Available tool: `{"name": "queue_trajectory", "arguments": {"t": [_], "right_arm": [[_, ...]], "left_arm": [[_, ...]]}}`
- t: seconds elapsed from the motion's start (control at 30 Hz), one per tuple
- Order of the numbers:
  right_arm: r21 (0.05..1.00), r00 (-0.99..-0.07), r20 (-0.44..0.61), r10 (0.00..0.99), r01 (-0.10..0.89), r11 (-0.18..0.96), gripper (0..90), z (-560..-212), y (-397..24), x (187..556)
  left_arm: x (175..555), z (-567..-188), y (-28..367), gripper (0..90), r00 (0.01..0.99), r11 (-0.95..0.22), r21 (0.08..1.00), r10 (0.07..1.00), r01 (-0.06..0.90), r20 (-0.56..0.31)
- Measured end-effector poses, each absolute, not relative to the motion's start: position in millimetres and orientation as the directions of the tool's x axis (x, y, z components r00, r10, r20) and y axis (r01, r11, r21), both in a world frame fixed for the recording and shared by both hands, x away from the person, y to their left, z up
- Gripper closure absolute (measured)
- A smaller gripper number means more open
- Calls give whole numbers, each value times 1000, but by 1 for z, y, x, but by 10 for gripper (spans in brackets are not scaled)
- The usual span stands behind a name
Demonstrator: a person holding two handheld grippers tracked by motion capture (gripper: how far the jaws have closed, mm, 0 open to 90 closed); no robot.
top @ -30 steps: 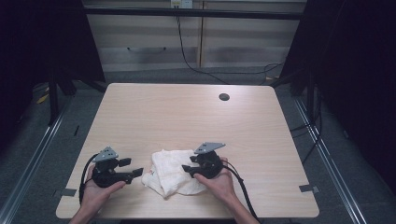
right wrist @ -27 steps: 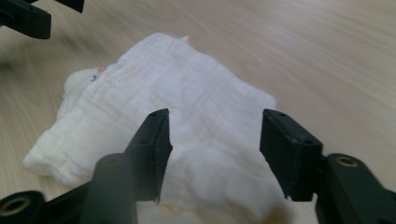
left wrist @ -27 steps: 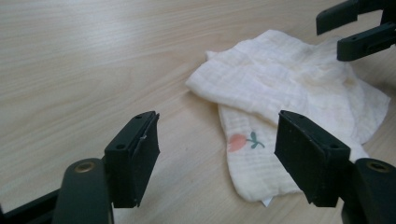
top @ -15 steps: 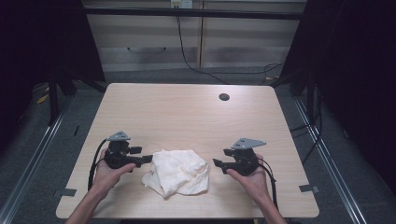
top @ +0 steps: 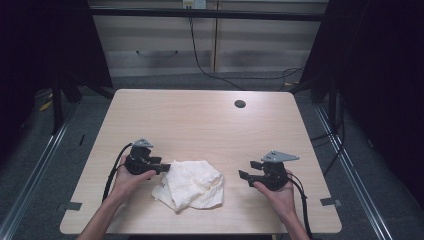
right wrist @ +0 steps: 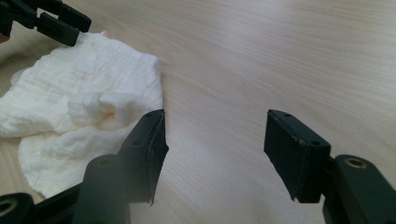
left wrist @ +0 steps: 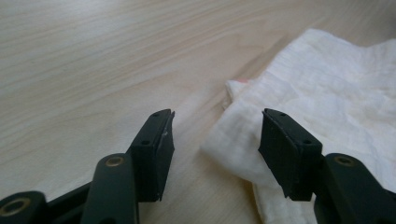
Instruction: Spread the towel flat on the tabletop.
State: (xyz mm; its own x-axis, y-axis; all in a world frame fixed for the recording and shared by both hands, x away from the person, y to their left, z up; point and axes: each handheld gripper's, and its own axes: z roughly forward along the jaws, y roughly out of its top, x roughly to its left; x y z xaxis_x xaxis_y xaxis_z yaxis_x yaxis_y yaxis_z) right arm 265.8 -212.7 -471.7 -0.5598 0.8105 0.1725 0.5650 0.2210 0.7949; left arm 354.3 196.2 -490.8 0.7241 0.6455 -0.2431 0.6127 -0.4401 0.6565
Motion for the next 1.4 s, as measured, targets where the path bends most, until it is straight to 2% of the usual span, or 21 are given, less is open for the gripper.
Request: {"name": "queue_trajectory", "arguments": {"t": [0.07, 0.37, 0.47, 0.6, 0.87, 1.2, 1.4], "right_arm": [[793, -561, 181, 808, 569, 217, 389, -473, -212, 267], [787, -565, 166, 808, 570, 237, 378, -475, -210, 266], [784, -565, 163, 809, 572, 241, 374, -476, -209, 266], [781, -567, 162, 808, 574, 246, 372, -477, -208, 267], [776, -571, 164, 804, 578, 253, 368, -478, -207, 267], [774, -573, 169, 802, 581, 252, 364, -479, -206, 268], [777, -569, 177, 803, 582, 241, 362, -478, -208, 269]], "left_arm": [[352, -493, 192, 491, 741, -469, 656, 637, 591, -212], [351, -495, 191, 536, 761, -494, 648, 612, 580, -214], [350, -495, 192, 594, 779, -515, 647, 592, 562, -207], [349, -495, 192, 719, 782, -514, 653, 589, 557, -204], [345, -486, 195, 834, 789, -489, 684, 577, 541, -211], [341, -472, 192, 856, 790, -451, 721, 573, 526, -217], [338, -447, 191, 860, 806, -411, 771, 551, 487, -215]]}}
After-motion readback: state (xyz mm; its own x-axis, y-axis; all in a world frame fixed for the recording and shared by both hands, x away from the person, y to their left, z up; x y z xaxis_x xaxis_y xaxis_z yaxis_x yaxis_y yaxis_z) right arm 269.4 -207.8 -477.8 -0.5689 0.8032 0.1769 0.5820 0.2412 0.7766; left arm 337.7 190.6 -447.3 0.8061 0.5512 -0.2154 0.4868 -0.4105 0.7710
